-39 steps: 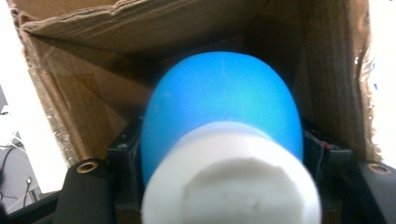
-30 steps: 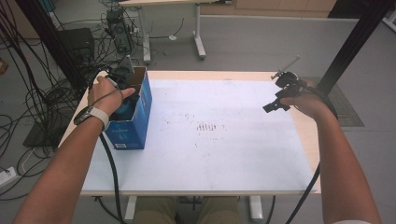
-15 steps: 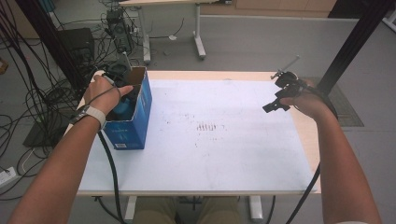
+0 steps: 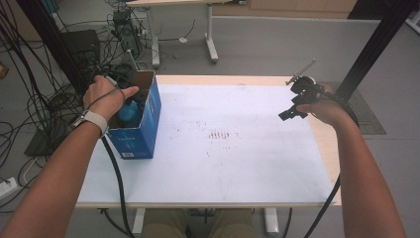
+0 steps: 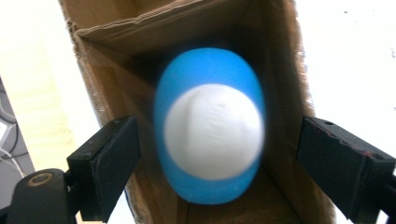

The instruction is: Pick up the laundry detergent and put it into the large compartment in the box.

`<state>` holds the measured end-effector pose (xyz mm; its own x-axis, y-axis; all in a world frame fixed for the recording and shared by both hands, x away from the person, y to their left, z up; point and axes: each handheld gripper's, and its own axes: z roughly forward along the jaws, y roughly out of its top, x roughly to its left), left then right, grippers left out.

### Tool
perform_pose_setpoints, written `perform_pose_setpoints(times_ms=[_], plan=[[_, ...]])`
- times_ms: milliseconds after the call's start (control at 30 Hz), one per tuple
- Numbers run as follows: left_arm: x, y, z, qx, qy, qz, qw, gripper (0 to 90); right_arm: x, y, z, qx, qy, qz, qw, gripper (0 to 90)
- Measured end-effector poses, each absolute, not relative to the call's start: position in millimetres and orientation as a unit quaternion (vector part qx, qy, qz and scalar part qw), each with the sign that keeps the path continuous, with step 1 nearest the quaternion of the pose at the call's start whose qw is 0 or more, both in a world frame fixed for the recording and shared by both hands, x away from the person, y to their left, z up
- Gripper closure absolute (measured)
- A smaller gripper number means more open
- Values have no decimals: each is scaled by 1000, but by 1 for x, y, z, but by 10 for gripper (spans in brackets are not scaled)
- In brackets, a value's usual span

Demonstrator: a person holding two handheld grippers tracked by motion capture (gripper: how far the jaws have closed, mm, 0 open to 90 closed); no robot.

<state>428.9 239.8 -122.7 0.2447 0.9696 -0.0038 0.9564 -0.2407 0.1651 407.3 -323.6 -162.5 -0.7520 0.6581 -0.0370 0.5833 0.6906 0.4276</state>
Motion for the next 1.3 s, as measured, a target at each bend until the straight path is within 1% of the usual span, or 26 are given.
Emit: perform_pose_setpoints(times_ms=[200, 500, 667, 867, 933, 1033, 1300], plan=[[420, 233, -111, 797, 596, 62, 79, 101, 403, -324, -158, 338, 915, 199, 98, 134], [411, 228, -90, 803, 585, 68, 92, 96, 396, -326, -154, 339, 913, 202, 103, 134], [401, 221, -75, 813, 568, 73, 104, 90, 393, -327, -152, 338, 913, 202, 103, 134], [391, 204, -56, 838, 528, 83, 108, 91, 391, -326, -149, 336, 913, 205, 106, 134], [391, 198, -52, 851, 509, 77, 104, 88, 390, -326, -149, 336, 913, 207, 106, 134], [389, 192, -46, 866, 484, 71, 104, 60, 389, -327, -148, 337, 912, 209, 105, 134], [385, 172, -38, 903, 417, 52, 93, 53, 386, -328, -150, 337, 912, 210, 104, 134]])
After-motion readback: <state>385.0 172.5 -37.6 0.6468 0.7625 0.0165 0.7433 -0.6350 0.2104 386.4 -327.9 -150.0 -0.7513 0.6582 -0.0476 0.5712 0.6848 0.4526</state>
